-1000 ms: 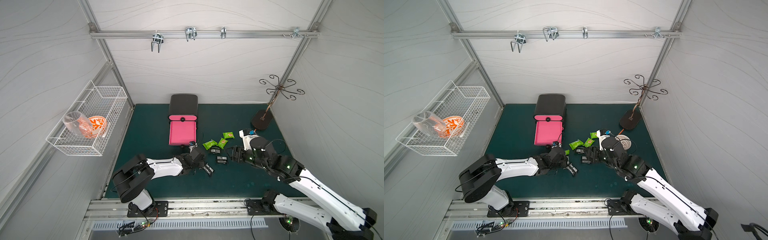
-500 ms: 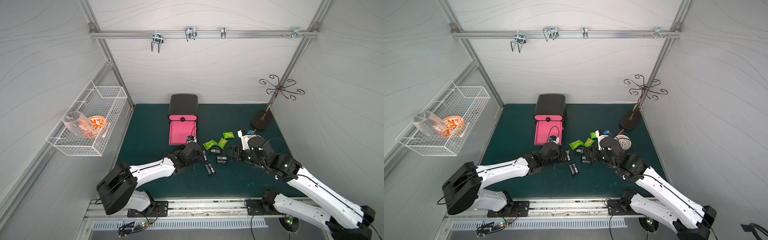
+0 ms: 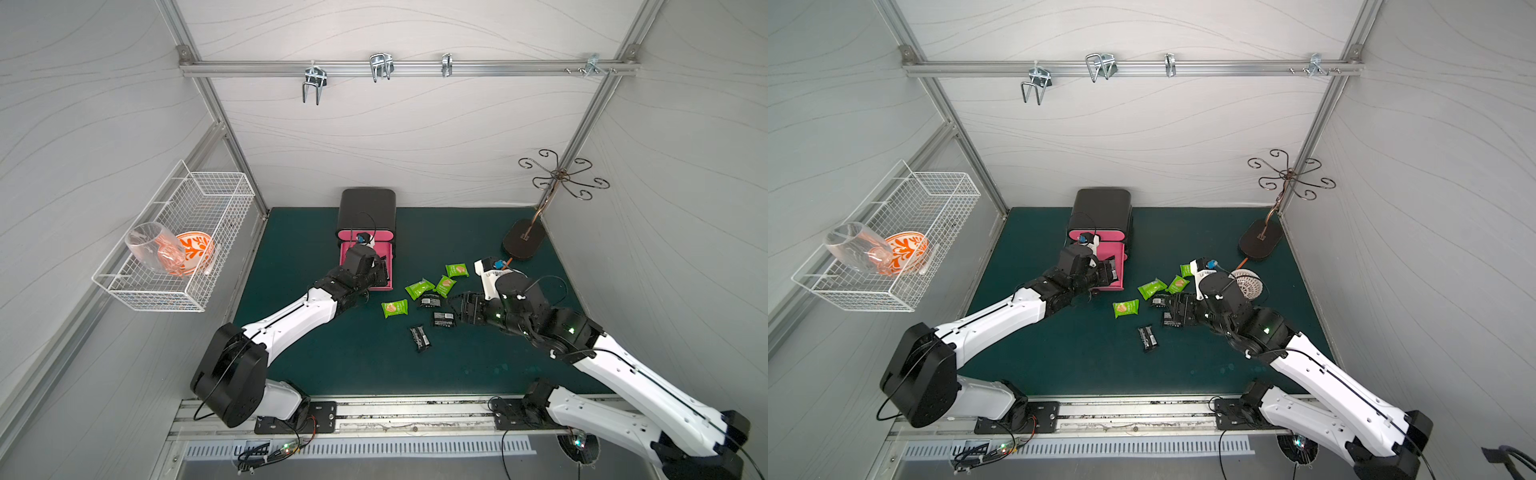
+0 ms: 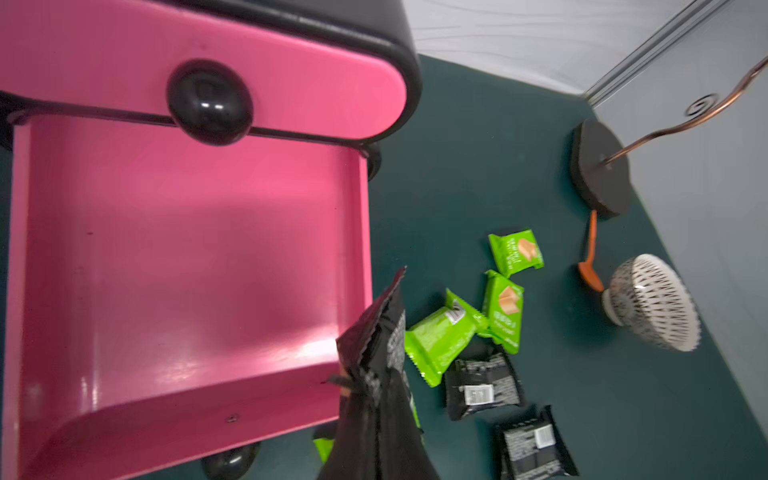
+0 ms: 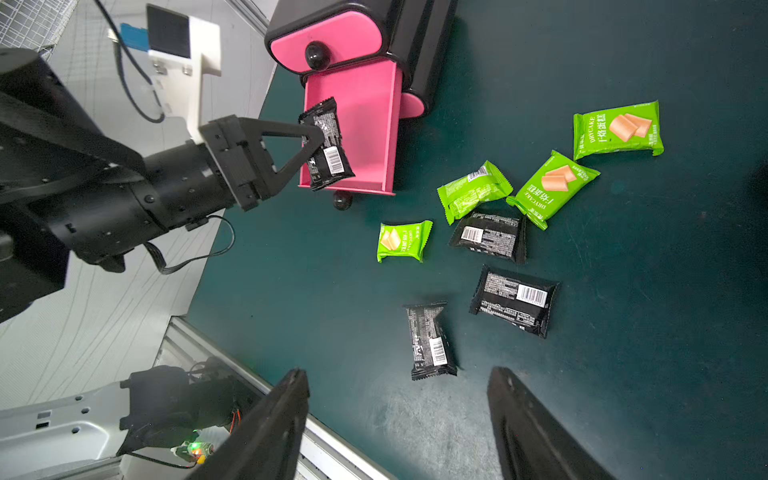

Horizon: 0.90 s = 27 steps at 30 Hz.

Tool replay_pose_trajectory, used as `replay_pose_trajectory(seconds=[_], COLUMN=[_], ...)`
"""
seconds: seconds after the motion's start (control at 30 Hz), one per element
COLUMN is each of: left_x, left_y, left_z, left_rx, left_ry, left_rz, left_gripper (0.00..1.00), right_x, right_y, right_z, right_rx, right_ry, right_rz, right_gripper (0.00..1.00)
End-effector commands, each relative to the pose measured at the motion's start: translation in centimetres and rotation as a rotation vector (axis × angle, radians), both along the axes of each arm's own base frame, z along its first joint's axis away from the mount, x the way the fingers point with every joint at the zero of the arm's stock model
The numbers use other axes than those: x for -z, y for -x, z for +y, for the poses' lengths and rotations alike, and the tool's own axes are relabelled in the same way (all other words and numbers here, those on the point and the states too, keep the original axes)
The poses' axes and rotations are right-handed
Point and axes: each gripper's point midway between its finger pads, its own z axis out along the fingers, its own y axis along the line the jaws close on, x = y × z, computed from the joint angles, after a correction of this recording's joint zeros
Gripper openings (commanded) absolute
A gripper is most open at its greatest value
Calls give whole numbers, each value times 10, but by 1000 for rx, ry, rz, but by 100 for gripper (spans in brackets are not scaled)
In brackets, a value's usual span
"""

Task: Place the cookies into the drawer by color
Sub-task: Place the cookie in the drawer.

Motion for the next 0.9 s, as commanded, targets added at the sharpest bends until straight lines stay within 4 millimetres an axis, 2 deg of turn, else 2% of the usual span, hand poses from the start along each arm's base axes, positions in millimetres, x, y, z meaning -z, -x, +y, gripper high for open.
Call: replay_pose_trajectory(seconds=[0.0,0.13,0.47,0.5,0.6,0.67,0.73,0.87], left_x=[-9,4,7,7,5,1,-4,-23], left_y=[-16,-28,-50,-51,-51,-48,-43,-26], left_z=[-6,-7,-8,-7,-9,-9,-8,-5], left_rx=[49,39,58,56,71,74,72,72], left_ry=[-23,-1,-15,-14,-4,6,18,65], left_rz=[-52,-25,-70,-71,-75,-74,-74,-78], left_gripper=[0,0,4,7,28,37,41,41], right_x=[-9,-11,-10,-9,-10,-9,-10,-10], right_y=[0,0,-1,-1,-1,-1,-1,-1], right_z=[-5,-5,-2,-2,-1,-2,-3,-2], right_rx=[17,18,13,12,10,14,14,13], right_ry=[-13,-17,-12,-11,-13,-9,-9,-14], right_rz=[-17,-21,-12,-11,-11,-9,-11,-9], right_gripper=[73,73,73,73,73,73,73,73])
